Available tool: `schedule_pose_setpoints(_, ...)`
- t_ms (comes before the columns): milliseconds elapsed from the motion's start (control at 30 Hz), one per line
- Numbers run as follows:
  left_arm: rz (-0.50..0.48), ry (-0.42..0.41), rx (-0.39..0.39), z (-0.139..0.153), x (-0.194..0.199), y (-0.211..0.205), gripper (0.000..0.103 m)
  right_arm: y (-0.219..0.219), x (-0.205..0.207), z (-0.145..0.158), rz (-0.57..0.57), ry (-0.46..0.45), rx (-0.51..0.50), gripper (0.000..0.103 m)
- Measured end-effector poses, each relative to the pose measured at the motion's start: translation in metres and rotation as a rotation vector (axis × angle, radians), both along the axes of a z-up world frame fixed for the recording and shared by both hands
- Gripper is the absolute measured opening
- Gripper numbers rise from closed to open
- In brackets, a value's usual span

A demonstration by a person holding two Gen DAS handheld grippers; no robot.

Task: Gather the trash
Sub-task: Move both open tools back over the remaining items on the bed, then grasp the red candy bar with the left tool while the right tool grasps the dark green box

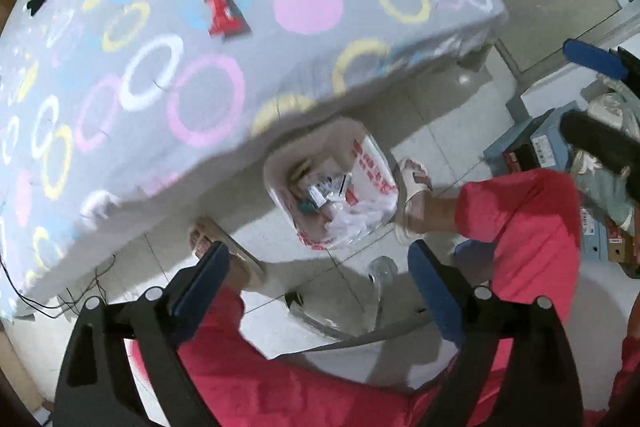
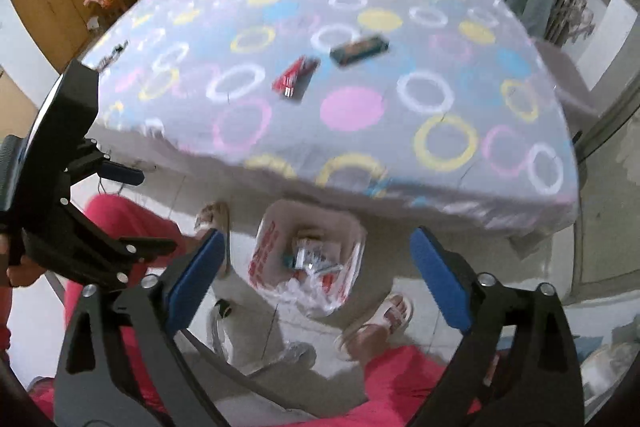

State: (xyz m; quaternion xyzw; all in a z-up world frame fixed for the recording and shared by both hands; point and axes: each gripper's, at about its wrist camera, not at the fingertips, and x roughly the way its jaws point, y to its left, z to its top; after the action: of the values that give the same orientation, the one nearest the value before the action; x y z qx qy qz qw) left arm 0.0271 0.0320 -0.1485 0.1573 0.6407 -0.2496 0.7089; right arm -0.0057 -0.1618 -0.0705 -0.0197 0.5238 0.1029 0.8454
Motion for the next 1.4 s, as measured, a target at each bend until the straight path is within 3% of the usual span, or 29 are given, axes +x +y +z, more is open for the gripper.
schedule_pose_setpoints(100,0.021,0.015,-0.021,0.022,0.019,0.004,0.092,-0.009,0.012,0.026,-0.006,-0.02,-0.016,0.093)
schedule_pose_setpoints(233,0.041,-0.018,0.032,0.034,0.047,0.0,0.092,-0.017,0.041,0.045,-0.009,-0.013,-0.003,0.093)
schedule_pose_setpoints(533,0.024,-0.057,0.052,0.04,0.129,-0.023,0.092,-0.016,0.135,0.048,0.031,0.021,-0.006,0.093)
schedule_pose_setpoints(667,0.022,-0.055,0.07,0.033,0.156,-0.03,0.091,-0.015,0.177,0.037,0.042,0.044,-0.027,0.093)
schedule_pose_setpoints(833,0.041,-0.032,0.07,0.022,0.183,-0.033,0.092,-0.023,0.218,0.027,0.02,0.083,0.032,0.093)
schedule_pose_setpoints(1100,0.057,-0.07,0.126,-0.004,0.212,-0.039,0.092,-0.03,0.271,0.009,-0.033,0.135,0.082,0.093)
schedule_pose_setpoints(1400,0.12,-0.048,0.124,-0.061,0.251,-0.039,0.091,-0.03,0.343,-0.059,-0.133,0.256,0.121,0.093)
